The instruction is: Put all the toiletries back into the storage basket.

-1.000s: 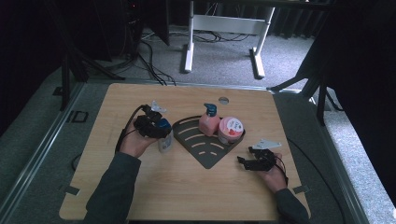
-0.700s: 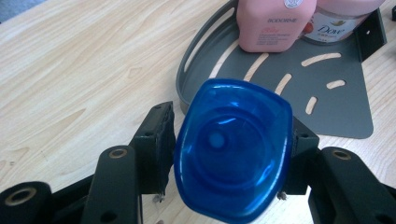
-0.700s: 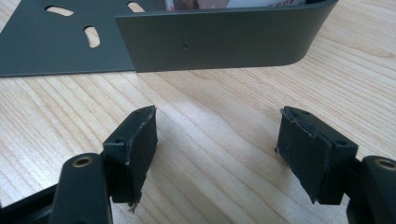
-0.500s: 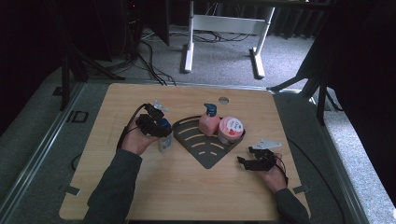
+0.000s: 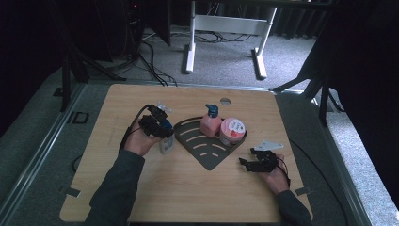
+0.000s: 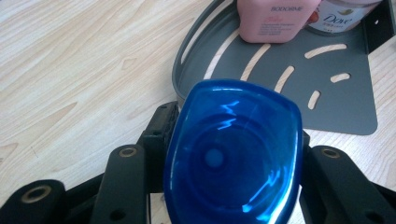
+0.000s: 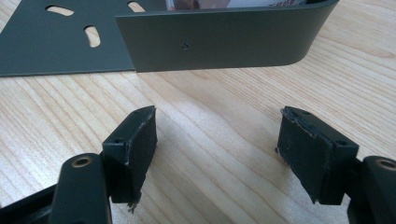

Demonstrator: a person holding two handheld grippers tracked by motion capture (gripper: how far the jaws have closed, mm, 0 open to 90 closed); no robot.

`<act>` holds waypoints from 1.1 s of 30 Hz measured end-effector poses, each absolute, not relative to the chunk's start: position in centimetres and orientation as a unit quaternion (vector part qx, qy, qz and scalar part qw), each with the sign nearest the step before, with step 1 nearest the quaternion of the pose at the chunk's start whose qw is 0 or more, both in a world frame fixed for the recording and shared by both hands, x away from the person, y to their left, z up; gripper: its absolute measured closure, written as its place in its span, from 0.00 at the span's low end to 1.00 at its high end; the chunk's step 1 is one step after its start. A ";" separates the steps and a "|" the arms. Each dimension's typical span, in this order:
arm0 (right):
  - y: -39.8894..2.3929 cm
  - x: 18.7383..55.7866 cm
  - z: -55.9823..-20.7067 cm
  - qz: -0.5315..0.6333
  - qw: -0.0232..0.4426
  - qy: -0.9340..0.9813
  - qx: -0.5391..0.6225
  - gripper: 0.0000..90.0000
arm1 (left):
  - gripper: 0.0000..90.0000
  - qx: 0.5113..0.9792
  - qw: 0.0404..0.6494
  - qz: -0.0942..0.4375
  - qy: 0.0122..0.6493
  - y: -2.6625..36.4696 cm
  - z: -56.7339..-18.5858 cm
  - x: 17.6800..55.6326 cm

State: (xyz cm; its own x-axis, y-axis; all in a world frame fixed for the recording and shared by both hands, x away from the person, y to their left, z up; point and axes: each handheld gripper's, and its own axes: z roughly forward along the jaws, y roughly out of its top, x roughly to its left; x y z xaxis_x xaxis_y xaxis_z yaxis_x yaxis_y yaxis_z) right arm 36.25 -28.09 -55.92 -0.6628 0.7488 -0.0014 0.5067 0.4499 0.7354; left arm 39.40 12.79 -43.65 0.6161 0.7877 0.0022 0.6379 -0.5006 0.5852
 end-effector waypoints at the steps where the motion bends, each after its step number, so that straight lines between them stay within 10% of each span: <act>1: -28.1 36.3 -55.9 0.366 0.165 0.835 0.376 0.31 | 0.59 0.855 0.276 0.135 0.417 12.8 -43.6 39.4; 33: -28.1 36.3 -55.9 0.366 0.165 0.836 0.375 0.31 | 0.54 0.885 0.213 0.111 0.399 11.7 -44.2 40.9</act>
